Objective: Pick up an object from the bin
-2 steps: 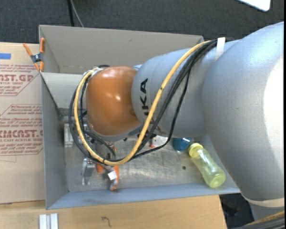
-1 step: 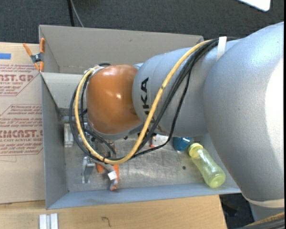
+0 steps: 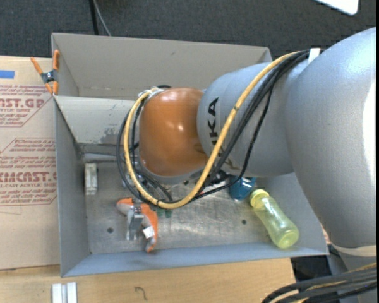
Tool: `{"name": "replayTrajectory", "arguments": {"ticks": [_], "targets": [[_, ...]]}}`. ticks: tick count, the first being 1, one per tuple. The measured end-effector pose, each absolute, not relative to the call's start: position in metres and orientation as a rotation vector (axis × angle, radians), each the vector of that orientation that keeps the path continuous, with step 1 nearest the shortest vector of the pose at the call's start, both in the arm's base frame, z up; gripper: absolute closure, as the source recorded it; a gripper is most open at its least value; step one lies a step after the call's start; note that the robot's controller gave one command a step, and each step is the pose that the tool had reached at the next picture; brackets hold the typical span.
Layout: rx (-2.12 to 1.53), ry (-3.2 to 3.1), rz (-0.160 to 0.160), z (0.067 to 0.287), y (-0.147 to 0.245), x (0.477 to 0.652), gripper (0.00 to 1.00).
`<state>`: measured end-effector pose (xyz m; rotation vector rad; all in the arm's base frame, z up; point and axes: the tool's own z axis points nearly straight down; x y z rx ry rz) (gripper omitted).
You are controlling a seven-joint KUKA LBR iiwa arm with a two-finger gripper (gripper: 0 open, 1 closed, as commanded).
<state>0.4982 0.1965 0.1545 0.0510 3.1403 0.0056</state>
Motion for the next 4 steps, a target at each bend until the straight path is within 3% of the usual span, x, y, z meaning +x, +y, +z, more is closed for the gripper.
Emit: {"name": "replayTrajectory", "arguments": {"ticks": [1,2,3,4], "targets": [[0.230,3.129,0.000,0.107,0.168,0.497,0.00],[-0.566,3.086,0.010,0.074,0.131,0.521,1.00],[-0.565,3.086,0.010,0.074,0.131,0.521,1.00],[-1.101,2.942,0.003,0.204,0.119,0.513,1.00]]}}
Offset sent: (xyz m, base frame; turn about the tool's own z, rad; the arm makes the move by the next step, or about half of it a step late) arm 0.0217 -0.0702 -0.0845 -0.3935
